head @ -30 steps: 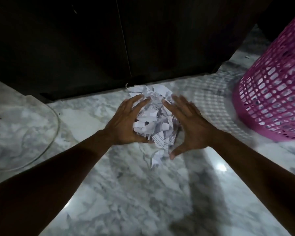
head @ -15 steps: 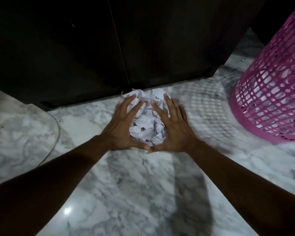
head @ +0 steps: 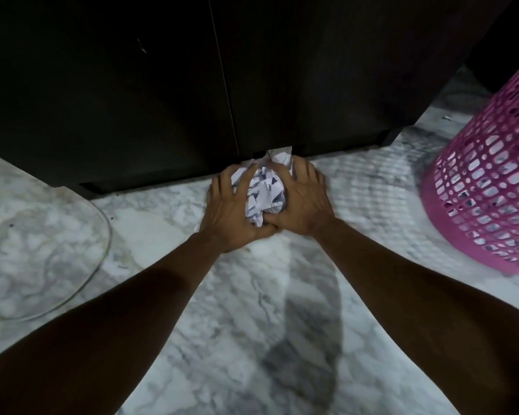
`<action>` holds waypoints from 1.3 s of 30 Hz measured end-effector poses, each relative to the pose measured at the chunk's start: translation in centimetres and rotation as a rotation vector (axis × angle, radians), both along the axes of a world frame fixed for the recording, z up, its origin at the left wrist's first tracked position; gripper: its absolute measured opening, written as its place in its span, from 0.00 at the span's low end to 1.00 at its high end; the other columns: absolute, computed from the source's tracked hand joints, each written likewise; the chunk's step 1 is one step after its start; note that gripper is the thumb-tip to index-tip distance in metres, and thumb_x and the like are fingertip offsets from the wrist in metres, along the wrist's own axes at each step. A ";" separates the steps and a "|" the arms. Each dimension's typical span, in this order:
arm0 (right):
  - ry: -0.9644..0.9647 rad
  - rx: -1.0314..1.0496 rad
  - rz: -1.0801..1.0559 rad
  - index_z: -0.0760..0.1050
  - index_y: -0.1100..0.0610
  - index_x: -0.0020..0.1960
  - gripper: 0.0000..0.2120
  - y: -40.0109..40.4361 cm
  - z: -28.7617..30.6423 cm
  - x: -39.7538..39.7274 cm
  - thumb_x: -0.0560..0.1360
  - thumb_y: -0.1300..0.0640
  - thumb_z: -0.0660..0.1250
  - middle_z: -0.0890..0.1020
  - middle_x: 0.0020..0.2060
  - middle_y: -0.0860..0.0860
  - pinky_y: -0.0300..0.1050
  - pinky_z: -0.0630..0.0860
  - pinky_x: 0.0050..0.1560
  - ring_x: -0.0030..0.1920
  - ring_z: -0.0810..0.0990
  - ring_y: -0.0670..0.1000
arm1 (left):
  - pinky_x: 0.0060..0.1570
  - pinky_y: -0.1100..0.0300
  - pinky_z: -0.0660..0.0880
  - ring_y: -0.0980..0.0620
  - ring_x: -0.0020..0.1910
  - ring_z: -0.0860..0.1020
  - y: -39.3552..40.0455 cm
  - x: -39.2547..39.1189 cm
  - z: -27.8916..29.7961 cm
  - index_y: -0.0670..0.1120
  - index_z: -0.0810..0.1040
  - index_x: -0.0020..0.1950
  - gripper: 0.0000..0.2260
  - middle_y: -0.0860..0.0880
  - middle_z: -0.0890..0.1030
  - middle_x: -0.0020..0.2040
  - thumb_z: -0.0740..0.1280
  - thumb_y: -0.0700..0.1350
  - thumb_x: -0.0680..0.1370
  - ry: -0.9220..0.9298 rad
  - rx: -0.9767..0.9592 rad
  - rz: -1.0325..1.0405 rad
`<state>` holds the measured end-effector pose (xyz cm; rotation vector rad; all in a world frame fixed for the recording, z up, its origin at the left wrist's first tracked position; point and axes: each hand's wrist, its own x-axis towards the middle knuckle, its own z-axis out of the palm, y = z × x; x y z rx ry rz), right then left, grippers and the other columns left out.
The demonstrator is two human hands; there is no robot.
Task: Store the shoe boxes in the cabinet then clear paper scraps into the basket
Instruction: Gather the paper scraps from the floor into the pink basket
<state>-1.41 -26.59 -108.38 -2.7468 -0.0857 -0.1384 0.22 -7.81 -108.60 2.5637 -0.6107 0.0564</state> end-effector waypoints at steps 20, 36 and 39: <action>-0.165 0.166 0.006 0.79 0.62 0.55 0.21 3.2 -1.0 -5.5 0.69 0.49 0.64 0.81 0.46 0.58 0.49 0.79 0.27 0.29 0.81 0.59 | 0.50 0.53 0.75 0.45 0.47 0.76 -1.5 -5.0 -1.0 0.41 0.79 0.51 0.10 0.46 0.78 0.47 0.60 0.44 0.77 -0.133 -0.089 -0.068; -0.304 0.667 -0.207 0.76 0.36 0.58 0.11 -3.5 3.5 -22.3 0.80 0.50 0.71 0.80 0.51 0.27 0.20 0.70 0.56 0.52 0.77 0.25 | 0.44 0.59 0.75 0.49 0.42 0.77 -10.1 -18.5 2.6 0.43 0.80 0.46 0.05 0.47 0.81 0.42 0.71 0.45 0.77 -0.187 -0.483 -0.172; -0.207 0.646 -0.232 0.74 0.31 0.61 0.26 -4.0 2.9 -25.2 0.71 0.53 0.79 0.80 0.52 0.29 0.23 0.72 0.55 0.54 0.77 0.26 | 0.43 0.58 0.77 0.50 0.43 0.78 -10.9 -20.9 2.0 0.45 0.81 0.46 0.08 0.49 0.81 0.44 0.69 0.50 0.78 -0.123 -0.373 -0.214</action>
